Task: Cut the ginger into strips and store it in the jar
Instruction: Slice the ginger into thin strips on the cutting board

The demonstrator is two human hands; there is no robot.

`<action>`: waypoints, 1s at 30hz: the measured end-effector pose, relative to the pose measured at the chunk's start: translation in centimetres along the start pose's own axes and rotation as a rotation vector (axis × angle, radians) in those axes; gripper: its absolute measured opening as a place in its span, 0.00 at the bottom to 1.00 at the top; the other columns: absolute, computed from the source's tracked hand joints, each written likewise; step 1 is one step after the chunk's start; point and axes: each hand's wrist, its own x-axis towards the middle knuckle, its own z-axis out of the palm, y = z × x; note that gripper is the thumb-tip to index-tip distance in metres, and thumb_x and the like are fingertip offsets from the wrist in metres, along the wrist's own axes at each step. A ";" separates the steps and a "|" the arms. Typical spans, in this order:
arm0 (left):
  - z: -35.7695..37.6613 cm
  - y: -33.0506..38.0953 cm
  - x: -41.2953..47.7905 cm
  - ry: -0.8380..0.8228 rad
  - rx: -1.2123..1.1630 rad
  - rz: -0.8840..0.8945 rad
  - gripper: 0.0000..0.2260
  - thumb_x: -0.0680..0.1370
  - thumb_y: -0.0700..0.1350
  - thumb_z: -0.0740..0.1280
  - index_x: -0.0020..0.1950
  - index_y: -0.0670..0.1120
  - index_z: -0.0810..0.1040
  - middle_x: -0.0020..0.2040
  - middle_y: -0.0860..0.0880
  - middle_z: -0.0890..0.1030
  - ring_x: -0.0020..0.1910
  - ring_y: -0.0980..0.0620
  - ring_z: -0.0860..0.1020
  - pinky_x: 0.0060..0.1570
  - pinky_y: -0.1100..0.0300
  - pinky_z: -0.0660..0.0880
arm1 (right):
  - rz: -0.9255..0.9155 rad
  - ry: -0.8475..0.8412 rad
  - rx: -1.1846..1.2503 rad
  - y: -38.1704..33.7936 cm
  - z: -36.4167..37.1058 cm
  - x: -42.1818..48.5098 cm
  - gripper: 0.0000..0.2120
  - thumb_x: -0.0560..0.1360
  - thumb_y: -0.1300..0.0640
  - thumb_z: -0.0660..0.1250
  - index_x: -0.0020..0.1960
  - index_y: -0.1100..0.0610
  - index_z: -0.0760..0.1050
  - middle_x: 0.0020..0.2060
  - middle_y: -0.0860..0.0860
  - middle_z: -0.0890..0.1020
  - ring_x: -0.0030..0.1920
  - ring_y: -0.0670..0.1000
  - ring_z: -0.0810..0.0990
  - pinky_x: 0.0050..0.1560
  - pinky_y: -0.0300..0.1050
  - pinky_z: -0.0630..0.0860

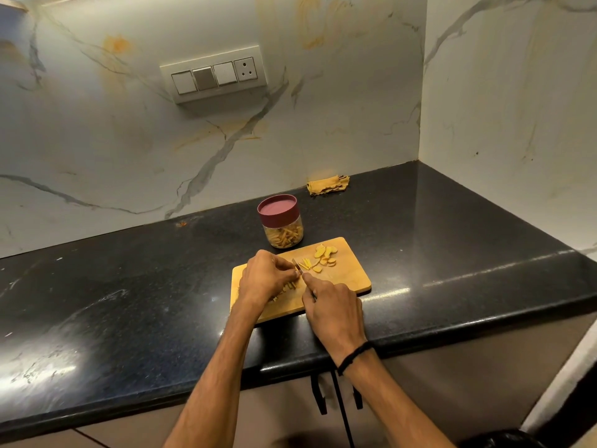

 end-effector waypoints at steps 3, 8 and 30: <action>0.0 0.0 0.0 -0.003 -0.004 0.002 0.09 0.76 0.46 0.75 0.55 0.48 0.86 0.53 0.52 0.85 0.45 0.58 0.80 0.45 0.64 0.77 | 0.001 -0.008 -0.014 -0.1 -0.1 -0.1 0.19 0.83 0.50 0.55 0.74 0.45 0.65 0.44 0.48 0.81 0.37 0.45 0.70 0.35 0.36 0.64; 0.0 0.1 0.0 0.007 0.025 0.016 0.09 0.77 0.45 0.74 0.56 0.48 0.86 0.53 0.52 0.85 0.44 0.58 0.80 0.42 0.65 0.77 | 0.004 -0.032 -0.080 -0.6 0.2 0.3 0.17 0.84 0.52 0.55 0.72 0.47 0.68 0.46 0.49 0.81 0.40 0.48 0.74 0.39 0.40 0.68; -0.4 0.2 -0.1 -0.001 0.044 0.013 0.09 0.77 0.44 0.73 0.57 0.47 0.85 0.57 0.51 0.84 0.46 0.58 0.78 0.49 0.59 0.78 | 0.076 -0.005 0.073 1.4 -2.4 -3.5 0.19 0.83 0.47 0.56 0.73 0.42 0.66 0.48 0.45 0.81 0.40 0.42 0.71 0.36 0.30 0.62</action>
